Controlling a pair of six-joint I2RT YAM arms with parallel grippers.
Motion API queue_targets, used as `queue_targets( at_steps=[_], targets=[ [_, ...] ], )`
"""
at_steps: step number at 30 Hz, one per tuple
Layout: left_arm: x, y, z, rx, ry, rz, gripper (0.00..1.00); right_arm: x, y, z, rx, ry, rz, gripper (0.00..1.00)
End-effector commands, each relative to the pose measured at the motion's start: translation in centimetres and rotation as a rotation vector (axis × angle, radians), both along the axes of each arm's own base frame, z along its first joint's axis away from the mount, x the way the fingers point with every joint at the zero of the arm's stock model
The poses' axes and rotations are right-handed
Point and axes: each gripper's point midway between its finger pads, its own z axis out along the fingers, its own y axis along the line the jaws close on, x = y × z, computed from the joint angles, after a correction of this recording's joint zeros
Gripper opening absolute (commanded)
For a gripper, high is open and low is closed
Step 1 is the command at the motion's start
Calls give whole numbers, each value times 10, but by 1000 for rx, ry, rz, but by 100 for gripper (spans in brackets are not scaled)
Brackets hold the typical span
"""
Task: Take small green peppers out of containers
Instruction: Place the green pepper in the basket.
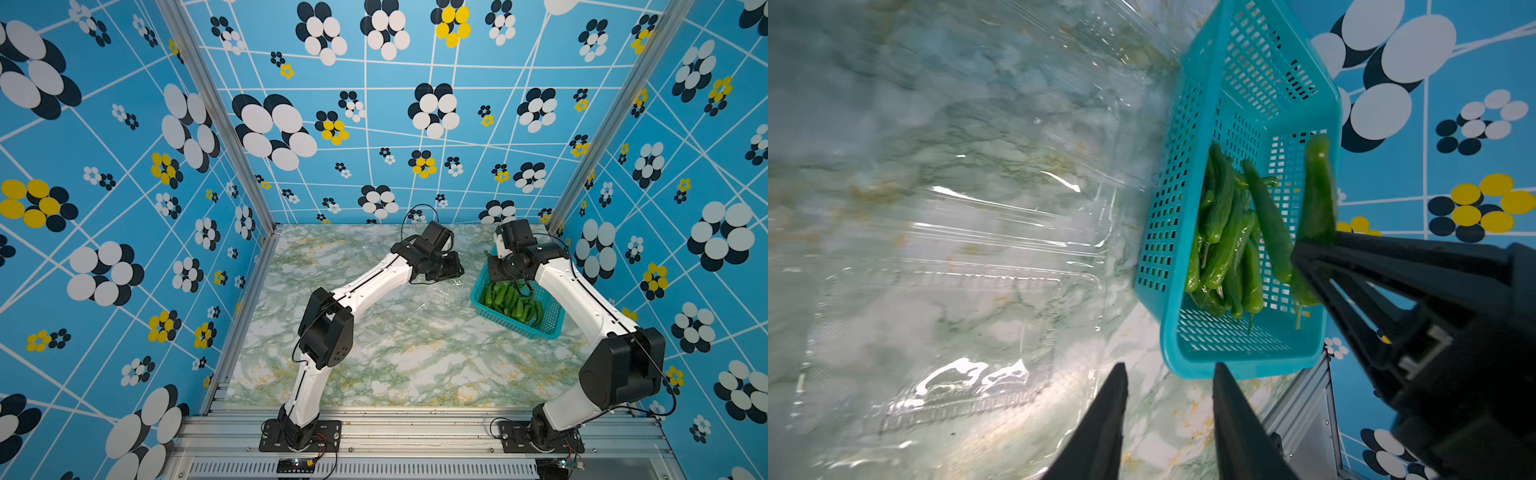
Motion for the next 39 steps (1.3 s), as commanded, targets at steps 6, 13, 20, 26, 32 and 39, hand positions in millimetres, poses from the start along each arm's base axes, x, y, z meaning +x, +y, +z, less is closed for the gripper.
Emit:
queue_targets(
  at_steps=[6, 13, 20, 26, 32, 39],
  targets=[
    [-13, -16, -27, 71, 33, -65, 36, -18, 6, -48, 68, 92, -16, 3],
    [-15, -11, -36, 84, 32, -59, 36, -25, 5, -56, 63, 107, -14, 35],
    [-17, 5, -35, 112, 10, -33, 36, -29, 3, -46, 62, 75, -12, 54],
    [-12, 49, -23, 171, -51, 26, 36, -25, 6, -22, 84, -7, 18, 67],
    [4, 122, -10, 248, -179, 153, 38, -15, 3, 1, 84, -121, 3, 99],
    [18, 226, -2, 337, -295, 353, 63, -1, -5, 23, 65, -230, -43, 99]
  ],
)
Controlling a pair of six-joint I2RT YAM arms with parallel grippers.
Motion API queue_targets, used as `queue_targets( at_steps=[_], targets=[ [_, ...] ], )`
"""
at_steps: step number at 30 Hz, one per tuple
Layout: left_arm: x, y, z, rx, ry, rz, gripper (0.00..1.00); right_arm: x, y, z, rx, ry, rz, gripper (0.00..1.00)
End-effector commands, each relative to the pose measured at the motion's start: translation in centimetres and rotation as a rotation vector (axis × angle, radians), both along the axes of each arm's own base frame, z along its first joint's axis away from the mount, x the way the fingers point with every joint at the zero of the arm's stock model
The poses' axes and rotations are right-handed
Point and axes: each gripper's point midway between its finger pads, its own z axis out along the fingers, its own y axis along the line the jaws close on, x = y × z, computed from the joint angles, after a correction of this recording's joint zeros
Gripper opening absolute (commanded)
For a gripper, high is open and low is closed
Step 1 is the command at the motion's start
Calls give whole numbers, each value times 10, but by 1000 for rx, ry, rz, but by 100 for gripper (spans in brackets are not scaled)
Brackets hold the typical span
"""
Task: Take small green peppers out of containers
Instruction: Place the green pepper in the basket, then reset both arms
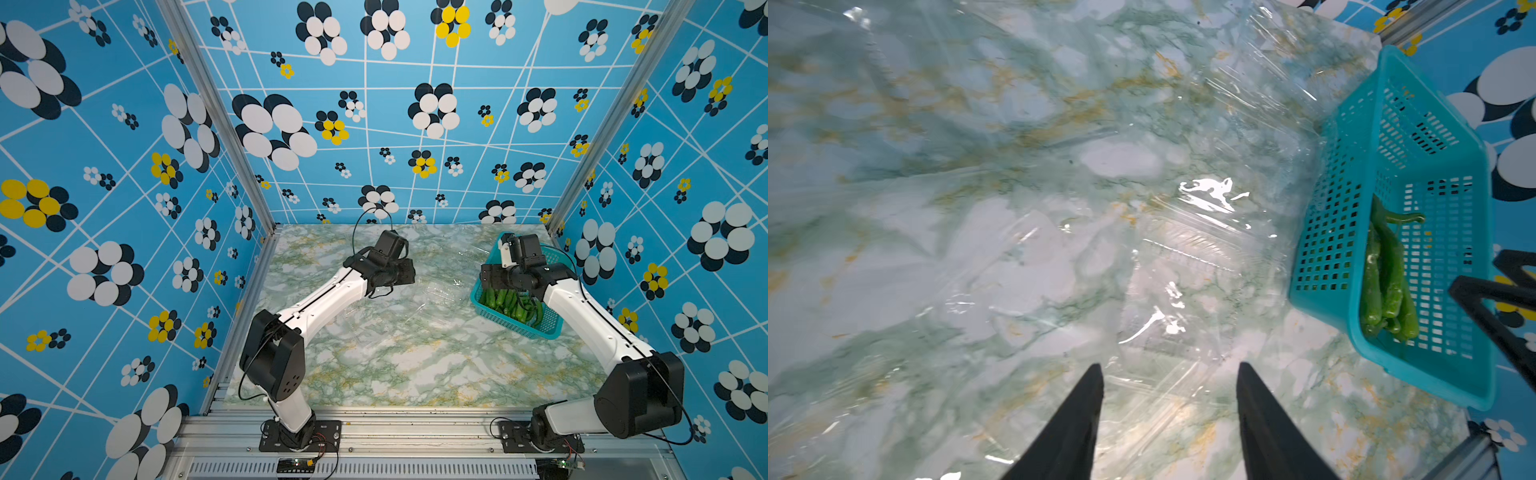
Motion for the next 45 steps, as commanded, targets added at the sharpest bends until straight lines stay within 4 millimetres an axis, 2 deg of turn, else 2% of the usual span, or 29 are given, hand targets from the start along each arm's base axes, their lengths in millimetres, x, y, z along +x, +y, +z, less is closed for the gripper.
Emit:
queue_targets(
  at_steps=[1, 6, 7, 10, 14, 18, 19, 21, 23, 28, 37, 43, 45],
  targets=[
    [12, 49, 4, 89, -103, 98, 66, 9, -10, 15, -18, -88, -57, 99],
    [14, 104, 13, 212, -219, 193, 84, 18, -22, 28, -53, -190, -115, 99],
    [14, 117, 16, 251, -257, 221, 100, 19, -26, 29, -66, -219, -133, 99],
    [16, 152, 19, 340, -373, 295, 100, 22, -41, 35, -101, -331, -209, 99],
    [13, 192, 14, 425, -483, 340, 100, 22, -49, 33, -148, -507, -203, 99],
    [2, 217, 20, 516, -783, 391, 100, 16, -55, 16, -229, -541, -185, 99],
    [-5, 225, 10, 522, -811, 403, 100, 16, -53, 8, -240, -523, -162, 99],
    [-6, 239, -4, 513, -797, 419, 99, 17, -53, -5, -249, -503, -156, 99],
    [-4, 236, -22, 537, -748, 343, 100, 15, -56, -17, -271, -483, -156, 99],
    [-9, 240, -34, 496, -690, 323, 100, 12, -54, -42, -279, -454, -126, 99],
    [-6, 242, -84, 444, -685, 301, 100, 6, -53, -64, -237, -473, -92, 99],
    [-7, 240, -87, 425, -693, 286, 99, 1, -67, -77, -208, -510, -152, 99],
    [-6, 241, -86, 428, -698, 287, 100, 1, -78, -78, -212, -525, -222, 99]
  ],
)
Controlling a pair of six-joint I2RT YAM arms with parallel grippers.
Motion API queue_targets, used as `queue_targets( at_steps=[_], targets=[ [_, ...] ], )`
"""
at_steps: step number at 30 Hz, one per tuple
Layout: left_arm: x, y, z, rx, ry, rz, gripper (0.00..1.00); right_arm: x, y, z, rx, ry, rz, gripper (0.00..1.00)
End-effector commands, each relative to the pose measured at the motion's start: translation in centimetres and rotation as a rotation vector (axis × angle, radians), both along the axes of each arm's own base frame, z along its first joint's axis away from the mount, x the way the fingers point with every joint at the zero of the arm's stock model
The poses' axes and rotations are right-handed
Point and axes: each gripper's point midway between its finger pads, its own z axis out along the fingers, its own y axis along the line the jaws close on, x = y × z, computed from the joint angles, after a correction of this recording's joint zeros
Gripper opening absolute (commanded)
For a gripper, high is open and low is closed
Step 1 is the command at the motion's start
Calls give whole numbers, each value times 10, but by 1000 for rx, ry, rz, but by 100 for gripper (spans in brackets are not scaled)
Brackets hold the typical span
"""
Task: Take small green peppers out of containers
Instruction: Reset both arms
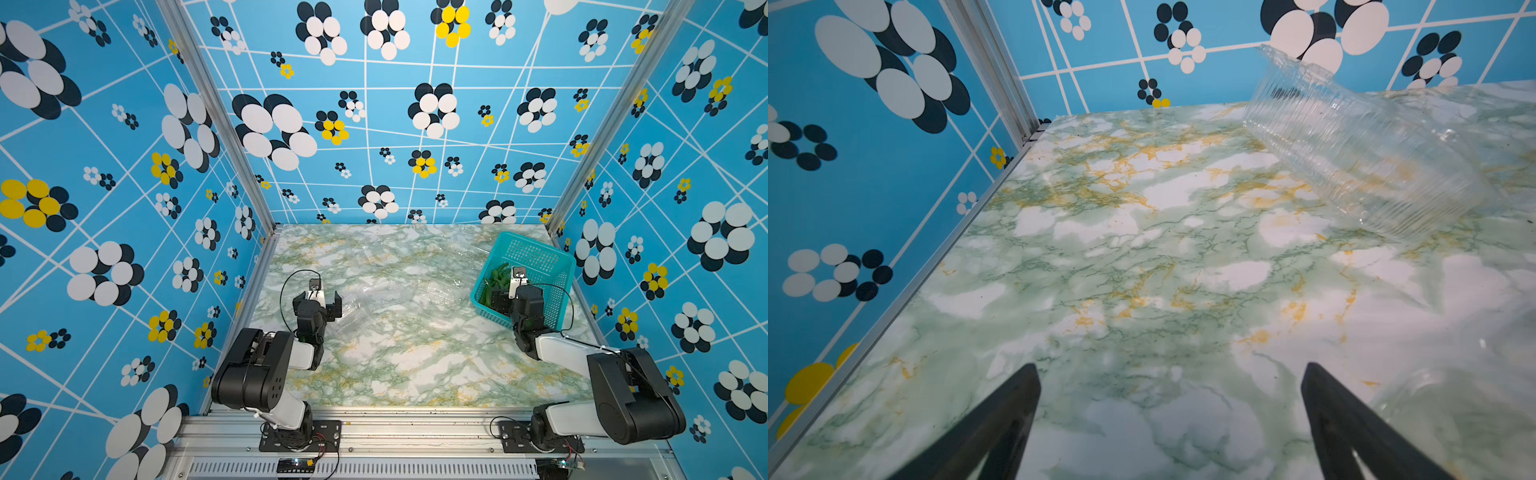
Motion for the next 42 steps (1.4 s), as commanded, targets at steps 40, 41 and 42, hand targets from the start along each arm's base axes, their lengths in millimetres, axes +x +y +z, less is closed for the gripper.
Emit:
queue_targets(
  at_steps=[40, 41, 42],
  targets=[
    [12, 18, 8, -44, 4, 88, 99, 5, -25, -21, 120, -16, -45, 99],
    [12, 19, 7, -44, 5, 89, 99, 5, -24, -21, 120, -15, -41, 99],
    [12, 18, 7, -44, 5, 88, 100, 5, -24, -21, 122, -14, -41, 99]
  ],
)
